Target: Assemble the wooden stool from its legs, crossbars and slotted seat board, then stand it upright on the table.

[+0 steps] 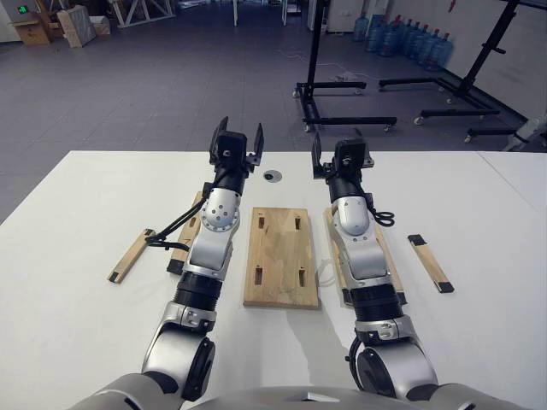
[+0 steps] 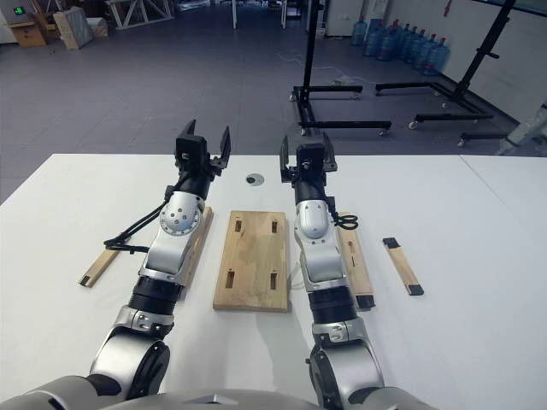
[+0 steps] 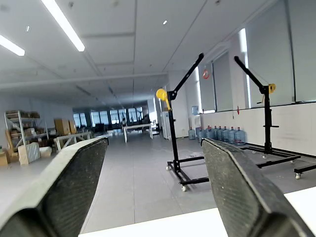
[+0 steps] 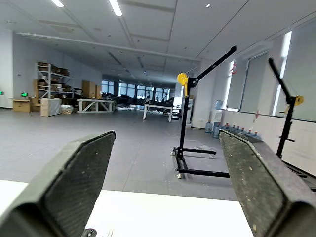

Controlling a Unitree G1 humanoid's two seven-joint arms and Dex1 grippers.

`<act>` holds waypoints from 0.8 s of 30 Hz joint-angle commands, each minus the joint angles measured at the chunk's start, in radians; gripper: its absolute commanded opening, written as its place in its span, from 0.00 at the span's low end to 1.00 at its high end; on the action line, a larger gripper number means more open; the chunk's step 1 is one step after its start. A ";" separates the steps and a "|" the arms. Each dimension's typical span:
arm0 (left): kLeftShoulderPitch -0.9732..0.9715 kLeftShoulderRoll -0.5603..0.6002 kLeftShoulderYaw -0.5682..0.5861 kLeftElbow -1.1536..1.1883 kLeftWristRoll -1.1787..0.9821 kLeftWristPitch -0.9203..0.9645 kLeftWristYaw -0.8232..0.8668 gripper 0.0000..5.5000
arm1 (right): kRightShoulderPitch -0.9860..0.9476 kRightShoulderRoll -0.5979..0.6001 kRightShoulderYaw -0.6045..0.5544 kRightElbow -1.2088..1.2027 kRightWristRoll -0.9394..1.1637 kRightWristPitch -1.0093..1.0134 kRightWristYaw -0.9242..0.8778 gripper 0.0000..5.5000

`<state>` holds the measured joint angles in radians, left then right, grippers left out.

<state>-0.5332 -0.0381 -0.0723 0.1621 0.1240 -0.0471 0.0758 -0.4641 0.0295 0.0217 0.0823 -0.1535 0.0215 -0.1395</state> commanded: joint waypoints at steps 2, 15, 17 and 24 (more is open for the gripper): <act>-0.022 -0.015 0.020 -0.006 -0.062 -0.005 -0.035 0.63 | -0.021 -0.002 -0.012 0.019 0.035 0.008 0.022 0.70; -0.015 0.006 0.023 0.019 -0.047 0.042 -0.026 0.63 | -0.012 0.005 0.012 0.011 0.103 -0.012 0.120 0.70; -0.010 0.008 0.024 0.022 -0.040 0.053 -0.020 0.63 | -0.019 0.005 0.025 0.012 0.099 -0.016 0.132 0.70; -0.001 0.004 0.029 0.001 -0.040 0.048 -0.019 0.63 | -0.007 0.001 0.019 -0.001 0.080 -0.017 0.103 0.70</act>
<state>-0.5420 -0.0331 -0.0431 0.1694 0.0838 -0.0085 0.0528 -0.4702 0.0336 0.0416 0.0999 -0.0614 0.0062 -0.0260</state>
